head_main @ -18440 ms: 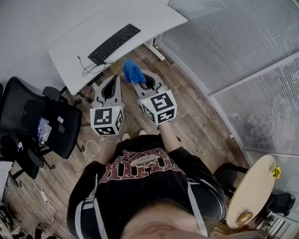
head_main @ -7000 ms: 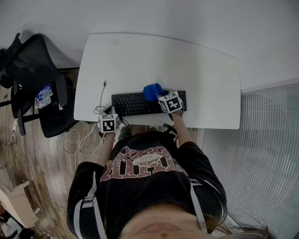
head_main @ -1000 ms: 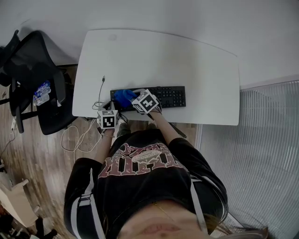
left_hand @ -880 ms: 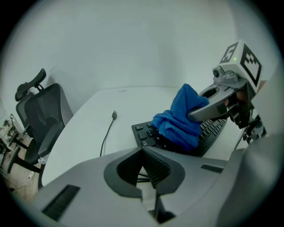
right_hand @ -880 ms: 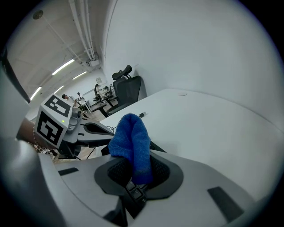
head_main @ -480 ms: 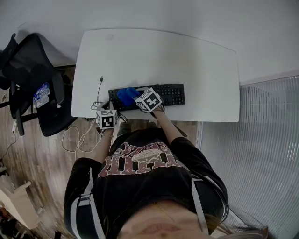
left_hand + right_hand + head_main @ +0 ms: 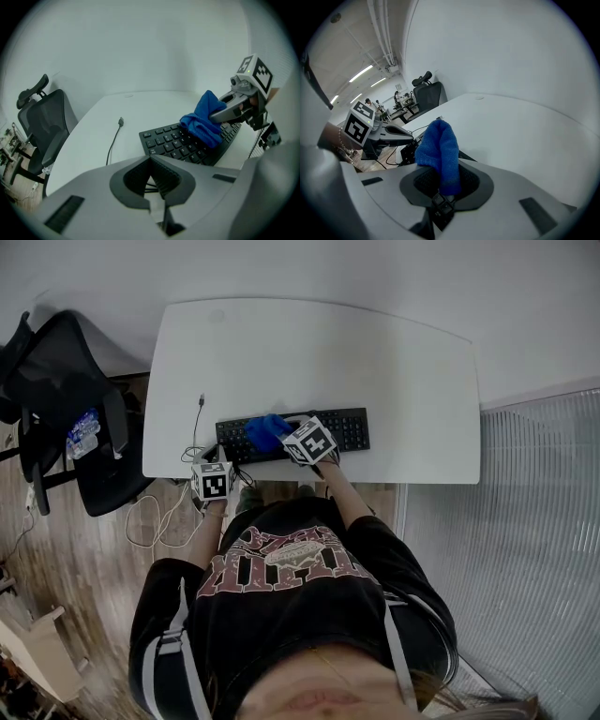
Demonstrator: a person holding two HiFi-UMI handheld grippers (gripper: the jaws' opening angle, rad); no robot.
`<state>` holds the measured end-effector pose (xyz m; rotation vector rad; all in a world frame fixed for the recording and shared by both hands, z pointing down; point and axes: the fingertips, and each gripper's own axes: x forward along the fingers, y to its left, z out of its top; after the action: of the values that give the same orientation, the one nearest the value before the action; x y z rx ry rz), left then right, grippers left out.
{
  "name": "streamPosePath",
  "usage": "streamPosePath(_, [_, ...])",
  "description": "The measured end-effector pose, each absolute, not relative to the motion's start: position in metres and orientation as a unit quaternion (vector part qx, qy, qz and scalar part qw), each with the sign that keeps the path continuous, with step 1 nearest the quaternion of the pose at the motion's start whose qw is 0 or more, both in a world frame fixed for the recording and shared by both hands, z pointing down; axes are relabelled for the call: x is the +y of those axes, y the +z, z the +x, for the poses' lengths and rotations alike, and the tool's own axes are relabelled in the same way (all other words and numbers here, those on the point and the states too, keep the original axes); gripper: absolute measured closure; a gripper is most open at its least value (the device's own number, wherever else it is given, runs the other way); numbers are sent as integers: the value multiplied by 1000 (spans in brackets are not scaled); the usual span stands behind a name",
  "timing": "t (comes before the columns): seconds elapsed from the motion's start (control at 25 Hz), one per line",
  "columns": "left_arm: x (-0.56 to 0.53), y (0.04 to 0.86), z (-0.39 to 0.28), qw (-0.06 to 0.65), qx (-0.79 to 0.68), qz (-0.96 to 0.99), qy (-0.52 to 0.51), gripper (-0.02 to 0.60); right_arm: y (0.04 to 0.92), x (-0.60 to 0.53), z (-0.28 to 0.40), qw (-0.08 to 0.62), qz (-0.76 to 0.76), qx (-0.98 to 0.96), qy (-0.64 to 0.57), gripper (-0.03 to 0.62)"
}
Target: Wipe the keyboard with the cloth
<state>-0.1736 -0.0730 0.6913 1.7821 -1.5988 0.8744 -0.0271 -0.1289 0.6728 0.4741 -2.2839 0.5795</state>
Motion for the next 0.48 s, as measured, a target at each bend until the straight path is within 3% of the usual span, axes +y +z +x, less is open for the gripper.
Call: streamPosePath(0.48, [-71, 694, -172, 295, -601, 664, 333, 546, 675, -135, 14, 361, 212, -879, 229, 530])
